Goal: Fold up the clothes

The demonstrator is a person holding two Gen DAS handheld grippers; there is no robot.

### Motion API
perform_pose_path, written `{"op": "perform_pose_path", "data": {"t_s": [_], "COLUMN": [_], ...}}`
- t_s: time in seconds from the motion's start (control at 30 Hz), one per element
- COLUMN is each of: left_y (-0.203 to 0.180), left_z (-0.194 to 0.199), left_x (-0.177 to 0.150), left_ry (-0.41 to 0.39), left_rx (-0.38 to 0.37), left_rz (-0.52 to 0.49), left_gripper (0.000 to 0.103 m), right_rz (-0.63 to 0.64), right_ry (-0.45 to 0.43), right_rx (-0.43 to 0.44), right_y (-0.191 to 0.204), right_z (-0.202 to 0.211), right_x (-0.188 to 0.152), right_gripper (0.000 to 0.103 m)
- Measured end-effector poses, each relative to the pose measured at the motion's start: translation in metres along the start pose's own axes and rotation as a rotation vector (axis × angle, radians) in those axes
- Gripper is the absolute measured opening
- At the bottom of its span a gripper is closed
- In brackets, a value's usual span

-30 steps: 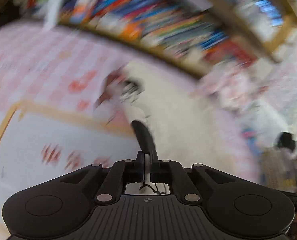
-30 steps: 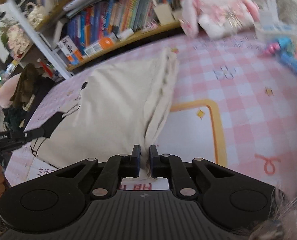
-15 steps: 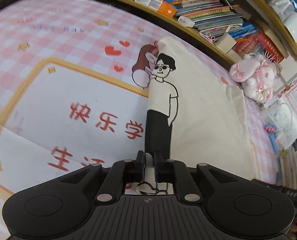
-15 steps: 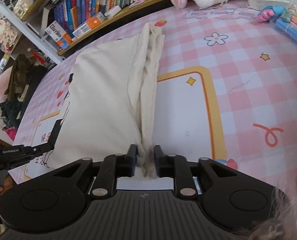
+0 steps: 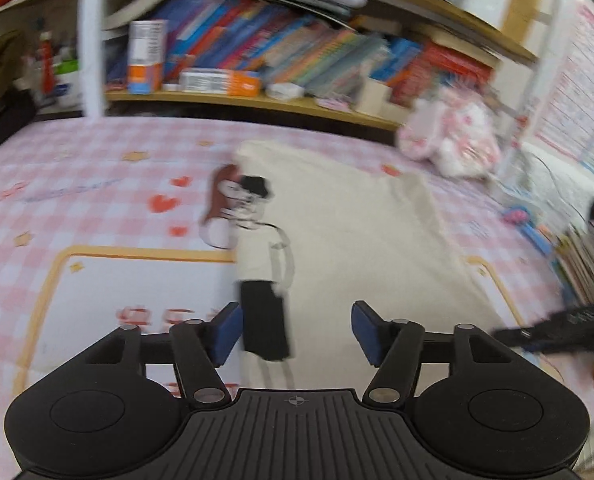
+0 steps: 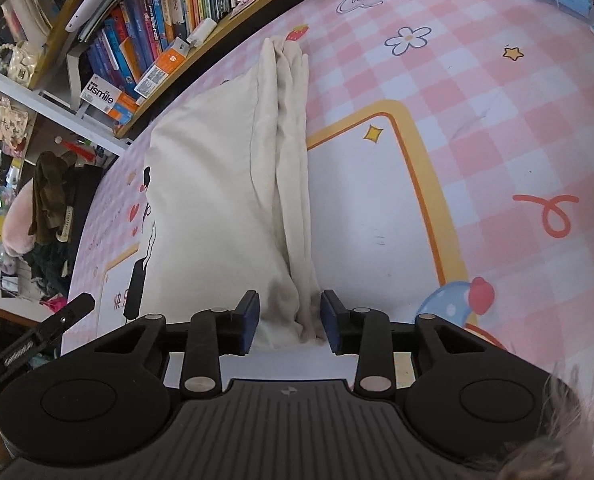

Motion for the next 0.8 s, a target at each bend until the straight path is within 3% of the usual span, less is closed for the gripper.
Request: {"op": "perform_pose_path", "data": {"t_s": [0.03,0.17,0.23,0.33,0.47,0.67,0.8], "left_y": [-0.006,-0.027,-0.035,-0.046,-0.061,-0.090,-0.103], "left_z": [-0.003,-0.014,-0.015,-0.016,-0.017,-0.018,-0.021], "left_x": [-0.002,-0.010,-0.015,-0.020,-0.023,-0.025,-0.026], "left_ry": [0.019,0.079,0.084,0.091,0.087,0.068,0.032], "left_rx": [-0.007,-0.034,-0.052,-0.079,-0.097,-0.102,-0.054], "left_rz": [-0.027,-0.134,-0.165,-0.206,-0.281,-0.416,-0.487], "left_gripper": [0.062,0.062,0.062,0.078,0.081,0.085,0.088], "right_rz": [0.017,0.122,0.105,0.034,-0.047,-0.056,-0.063], "right_ry": [0.003,-0.008,-0.015,-0.032,-0.044,-0.049,-0.053], "right_rx": [-0.010,-0.042,-0.015,0.055,0.142,0.180,0.201], "right_y": [0.002,0.015,0.017,0.019,0.027,0.042,0.049], "right_z": [-0.001,0.000,0.005,0.015,0.025,0.026,0.026], "right_x": [0.000,-0.002,0.000,0.008,0.020,0.034,0.039], "right_gripper": [0.014,0.009,0.009,0.009,0.009,0.009,0.009]}}
Point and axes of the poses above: each gripper's, at about its wrist camera, not at the fingertips, and z roughly against the way its jaws point, y to its left, x to its top, the point moved 6 cm from there along -z, roughly the way its jaws point, and after that the axes turned 1 degree about -x, right-handed, at the moved point
